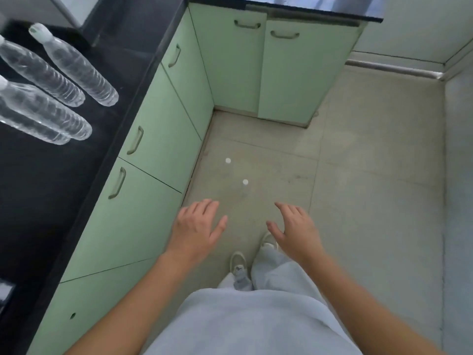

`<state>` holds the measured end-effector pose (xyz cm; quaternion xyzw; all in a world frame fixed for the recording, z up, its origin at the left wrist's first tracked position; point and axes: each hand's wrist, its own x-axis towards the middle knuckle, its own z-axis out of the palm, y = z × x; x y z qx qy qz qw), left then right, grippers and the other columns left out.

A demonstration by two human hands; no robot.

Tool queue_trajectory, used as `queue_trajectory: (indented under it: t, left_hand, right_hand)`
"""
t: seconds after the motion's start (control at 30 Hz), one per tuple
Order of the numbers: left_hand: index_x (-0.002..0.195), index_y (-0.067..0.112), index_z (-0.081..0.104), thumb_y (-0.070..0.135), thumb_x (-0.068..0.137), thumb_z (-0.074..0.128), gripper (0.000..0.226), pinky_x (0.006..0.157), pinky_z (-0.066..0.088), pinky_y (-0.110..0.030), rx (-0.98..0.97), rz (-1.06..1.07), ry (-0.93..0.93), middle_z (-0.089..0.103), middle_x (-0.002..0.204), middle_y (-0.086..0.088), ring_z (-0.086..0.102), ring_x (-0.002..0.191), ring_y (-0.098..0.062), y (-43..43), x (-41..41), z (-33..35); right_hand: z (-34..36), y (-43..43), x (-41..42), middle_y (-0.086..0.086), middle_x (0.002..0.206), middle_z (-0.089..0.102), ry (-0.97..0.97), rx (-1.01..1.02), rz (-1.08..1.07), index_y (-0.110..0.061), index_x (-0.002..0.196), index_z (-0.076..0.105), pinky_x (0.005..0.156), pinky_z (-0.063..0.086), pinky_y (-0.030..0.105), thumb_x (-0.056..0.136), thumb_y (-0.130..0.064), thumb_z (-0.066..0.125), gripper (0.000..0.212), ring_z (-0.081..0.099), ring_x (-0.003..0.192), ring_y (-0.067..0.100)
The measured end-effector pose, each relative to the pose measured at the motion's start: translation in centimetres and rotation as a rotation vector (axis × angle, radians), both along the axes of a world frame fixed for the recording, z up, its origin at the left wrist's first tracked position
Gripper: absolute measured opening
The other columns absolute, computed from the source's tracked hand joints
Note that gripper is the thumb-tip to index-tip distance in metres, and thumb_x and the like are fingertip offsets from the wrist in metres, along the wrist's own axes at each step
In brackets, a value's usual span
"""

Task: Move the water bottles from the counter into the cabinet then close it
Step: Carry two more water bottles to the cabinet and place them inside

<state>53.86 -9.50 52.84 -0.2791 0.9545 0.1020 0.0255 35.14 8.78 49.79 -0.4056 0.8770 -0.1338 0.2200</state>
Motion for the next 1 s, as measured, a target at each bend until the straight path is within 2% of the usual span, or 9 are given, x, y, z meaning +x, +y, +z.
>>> queue_trajectory:
  t: [0.17, 0.37, 0.67, 0.83, 0.9, 1.0]
  left_hand:
    - [0.118, 0.006, 0.067, 0.048, 0.096, 0.040, 0.054, 0.079, 0.054, -0.041, 0.048, 0.123, -0.060, 0.071, 0.114, -0.010, 0.067, 0.097, -0.031, -2.5, -1.3, -3.3]
    - [0.119, 0.007, 0.066, 0.048, 0.096, 0.039, 0.054, 0.078, 0.053, -0.042, 0.136, 0.175, -0.108, 0.071, 0.111, -0.010, 0.067, 0.095, -0.033, -5.8, -4.3, -10.0]
    - [0.131, 0.003, 0.061, 0.056, 0.093, 0.031, 0.072, 0.089, 0.051, -0.044, 0.250, 0.247, -0.070, 0.068, 0.123, -0.018, 0.065, 0.109, -0.038, -12.9, -10.3, -32.9]
    - [0.145, 0.006, 0.044, 0.067, 0.084, 0.030, 0.088, 0.098, 0.048, -0.048, 0.322, 0.311, -0.037, 0.058, 0.138, -0.016, 0.059, 0.121, -0.035, -16.9, -12.8, -46.3]
    - [0.146, 0.008, 0.041, 0.068, 0.085, 0.036, 0.086, 0.096, 0.049, -0.049, 0.307, 0.289, -0.042, 0.058, 0.137, -0.016, 0.060, 0.119, -0.034, -18.7, -14.0, -50.9]
    - [0.146, 0.008, 0.041, 0.059, 0.089, 0.057, 0.078, 0.094, 0.050, -0.048, 0.278, 0.272, -0.021, 0.058, 0.136, -0.016, 0.060, 0.119, -0.035, -22.2, -16.0, -56.5]
  right_hand:
    - [-5.0, -4.9, -3.8, 0.005, 0.142, 0.056, -0.081, 0.083, 0.078, -0.013, 0.146, 0.046, 0.108, 0.035, 0.033, 0.097, -0.047, 0.052, 0.059, 0.047, 0.132, 0.024]
    - [-11.8, -8.9, -6.8, 0.008, 0.140, 0.056, -0.170, 0.176, 0.031, -0.013, 0.145, 0.045, 0.106, 0.039, 0.038, 0.097, -0.047, 0.052, 0.059, 0.048, 0.130, 0.028]
    - [-32.7, -14.5, -8.5, 0.008, 0.142, 0.055, -0.279, 0.154, -0.109, -0.013, 0.147, 0.042, 0.109, 0.038, 0.040, 0.095, -0.041, 0.055, 0.060, 0.046, 0.131, 0.028]
    - [-45.6, -17.4, -9.3, 0.005, 0.148, 0.048, -0.317, 0.062, -0.204, -0.013, 0.151, 0.034, 0.109, 0.036, 0.038, 0.090, -0.044, 0.064, 0.074, 0.042, 0.136, 0.026]
    - [-50.0, -18.4, -9.6, 0.003, 0.149, 0.047, -0.332, 0.045, -0.207, -0.015, 0.152, 0.031, 0.107, 0.037, 0.038, 0.087, -0.047, 0.067, 0.081, 0.042, 0.136, 0.025]
    - [-55.2, -19.9, -10.3, -0.001, 0.152, 0.043, -0.349, 0.018, -0.173, -0.018, 0.154, 0.027, 0.109, 0.035, 0.036, 0.083, -0.050, 0.072, 0.090, 0.038, 0.138, 0.022]
